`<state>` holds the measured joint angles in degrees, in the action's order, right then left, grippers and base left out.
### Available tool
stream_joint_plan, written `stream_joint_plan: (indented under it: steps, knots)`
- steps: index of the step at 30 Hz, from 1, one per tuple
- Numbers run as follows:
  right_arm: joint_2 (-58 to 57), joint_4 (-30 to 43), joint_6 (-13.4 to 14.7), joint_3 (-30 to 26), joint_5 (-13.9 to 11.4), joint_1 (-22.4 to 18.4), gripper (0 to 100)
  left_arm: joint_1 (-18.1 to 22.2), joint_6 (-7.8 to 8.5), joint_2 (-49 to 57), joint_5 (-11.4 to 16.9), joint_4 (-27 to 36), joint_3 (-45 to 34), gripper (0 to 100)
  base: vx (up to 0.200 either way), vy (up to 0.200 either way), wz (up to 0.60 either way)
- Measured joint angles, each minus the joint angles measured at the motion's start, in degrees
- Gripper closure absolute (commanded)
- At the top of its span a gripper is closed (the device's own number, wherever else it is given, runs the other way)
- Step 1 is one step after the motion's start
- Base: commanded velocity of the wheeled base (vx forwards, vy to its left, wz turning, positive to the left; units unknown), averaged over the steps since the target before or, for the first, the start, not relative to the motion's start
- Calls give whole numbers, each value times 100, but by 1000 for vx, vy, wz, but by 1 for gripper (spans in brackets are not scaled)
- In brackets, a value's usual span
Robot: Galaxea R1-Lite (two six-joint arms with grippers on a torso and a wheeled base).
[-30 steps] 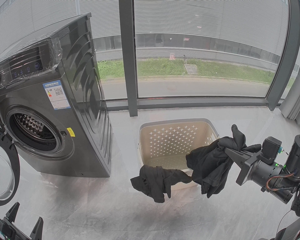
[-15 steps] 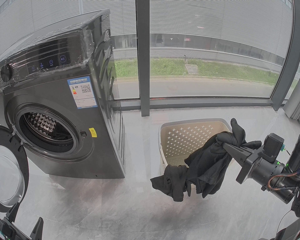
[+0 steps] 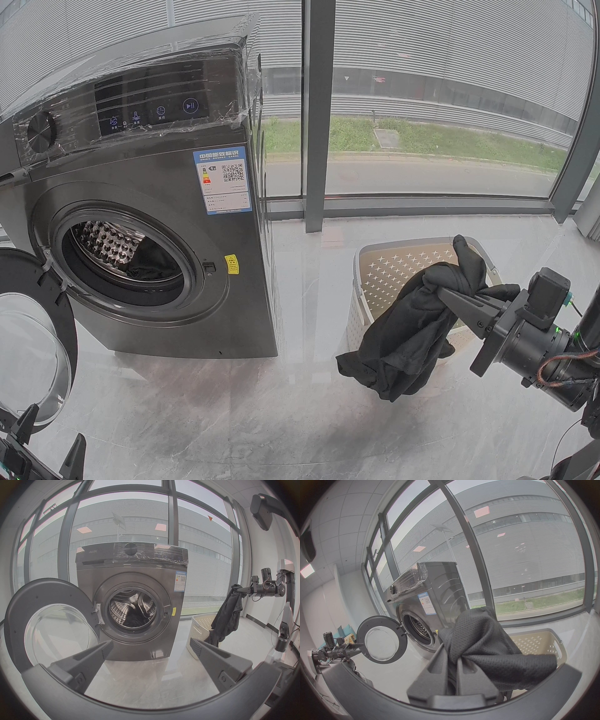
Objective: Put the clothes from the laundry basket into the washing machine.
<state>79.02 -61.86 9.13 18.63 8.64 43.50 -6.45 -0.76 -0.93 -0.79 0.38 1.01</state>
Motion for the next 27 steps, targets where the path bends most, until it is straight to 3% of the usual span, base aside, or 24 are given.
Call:
stream_joint_plan:
  steps: [10, 16, 27]
  knots:
    - [17, 39, 1, -41, 5, -45, 100, 1, -2, -1, 4, -5, 0, 0, -200, 0, 0]
    - [20, 41, 1, -55, 2, -54, 100, 1, 0, -1, 1, -9, 0, 0, 0, 0, 0]
    - [30, 16, 1, -50, 5, -50, 100, -5, -2, -1, 1, -5, 0, 0, 0, 200, 0]
